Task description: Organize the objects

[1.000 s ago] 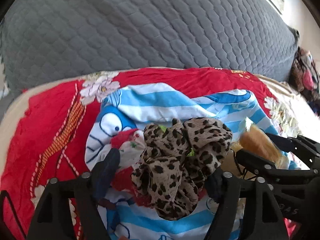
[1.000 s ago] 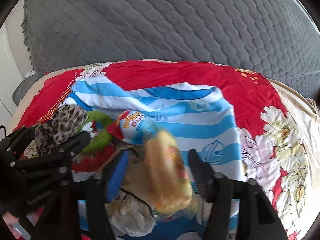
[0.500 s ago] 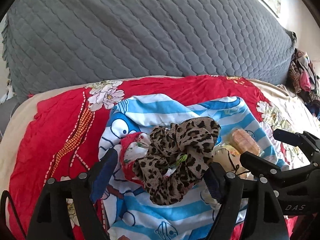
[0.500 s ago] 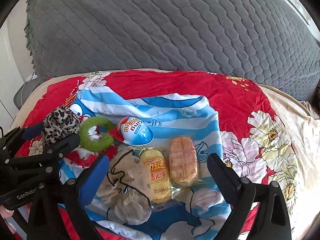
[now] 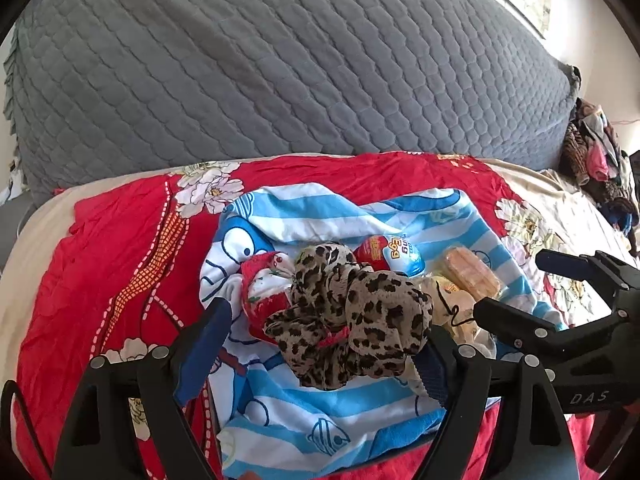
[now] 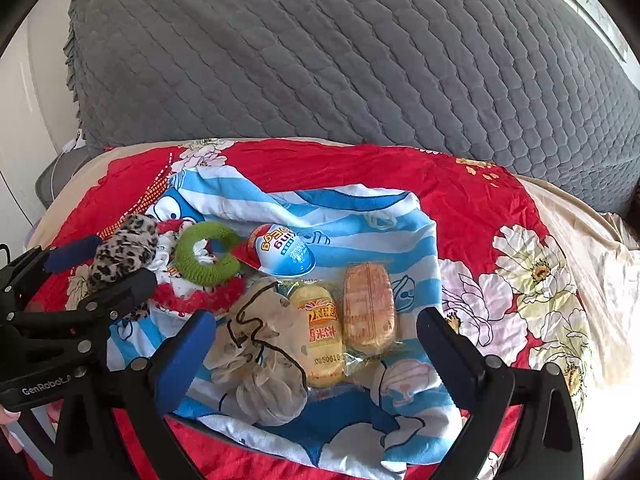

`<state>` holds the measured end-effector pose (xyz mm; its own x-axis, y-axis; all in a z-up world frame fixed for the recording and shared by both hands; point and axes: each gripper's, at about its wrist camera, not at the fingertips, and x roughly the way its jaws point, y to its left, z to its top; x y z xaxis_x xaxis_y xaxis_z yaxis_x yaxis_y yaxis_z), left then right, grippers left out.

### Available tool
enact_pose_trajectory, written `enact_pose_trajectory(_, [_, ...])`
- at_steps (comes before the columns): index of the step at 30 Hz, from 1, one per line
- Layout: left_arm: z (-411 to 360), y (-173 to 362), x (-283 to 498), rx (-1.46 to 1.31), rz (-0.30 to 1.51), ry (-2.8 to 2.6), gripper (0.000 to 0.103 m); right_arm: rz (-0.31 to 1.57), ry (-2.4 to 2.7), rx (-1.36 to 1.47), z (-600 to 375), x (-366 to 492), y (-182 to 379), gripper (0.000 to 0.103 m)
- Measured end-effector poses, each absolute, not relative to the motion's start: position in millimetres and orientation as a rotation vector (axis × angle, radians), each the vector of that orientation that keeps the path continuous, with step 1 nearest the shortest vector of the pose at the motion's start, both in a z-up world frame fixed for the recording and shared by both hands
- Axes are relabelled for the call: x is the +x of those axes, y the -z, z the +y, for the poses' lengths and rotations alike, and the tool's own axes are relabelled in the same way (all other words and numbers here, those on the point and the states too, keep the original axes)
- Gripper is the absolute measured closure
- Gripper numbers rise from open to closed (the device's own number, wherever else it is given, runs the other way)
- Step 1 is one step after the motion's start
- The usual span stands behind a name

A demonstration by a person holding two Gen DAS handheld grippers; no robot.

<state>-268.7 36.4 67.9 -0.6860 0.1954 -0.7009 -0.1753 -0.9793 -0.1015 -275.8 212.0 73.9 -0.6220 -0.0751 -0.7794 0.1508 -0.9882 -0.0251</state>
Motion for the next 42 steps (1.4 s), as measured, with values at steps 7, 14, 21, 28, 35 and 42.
enact_pose_trajectory(7, [33, -78, -273, -1.100, -0.053, -2.737, 0.017, 0.127, 2.733, 1.284, 216, -277, -78, 0.002])
enact_pose_trajectory(14, [35, -94, -278, -1.053, -0.048, -2.744, 0.015, 0.136, 2.730, 1.269, 212, -277, -81, 0.002])
enact_pose_trajectory(21, [39, -106, -270, -1.036, -0.016, -2.753, 0.001, 0.134, 2.730, 1.255, 212, -271, -89, 0.002])
enact_pose_trajectory(28, [38, -110, -256, -1.043, -0.018, -2.755, 0.001, 0.156, 2.730, 1.242, 210, -260, -99, 0.002])
enact_pose_trajectory(35, [34, -112, -244, -1.054, -0.056, -2.753, 0.001, 0.147, 2.724, 1.236, 210, -247, -106, 0.001])
enact_pose_trajectory(42, [29, -112, -227, -1.064, -0.059, -2.761, 0.001, 0.140, 2.725, 1.220, 206, -231, -106, 0.001])
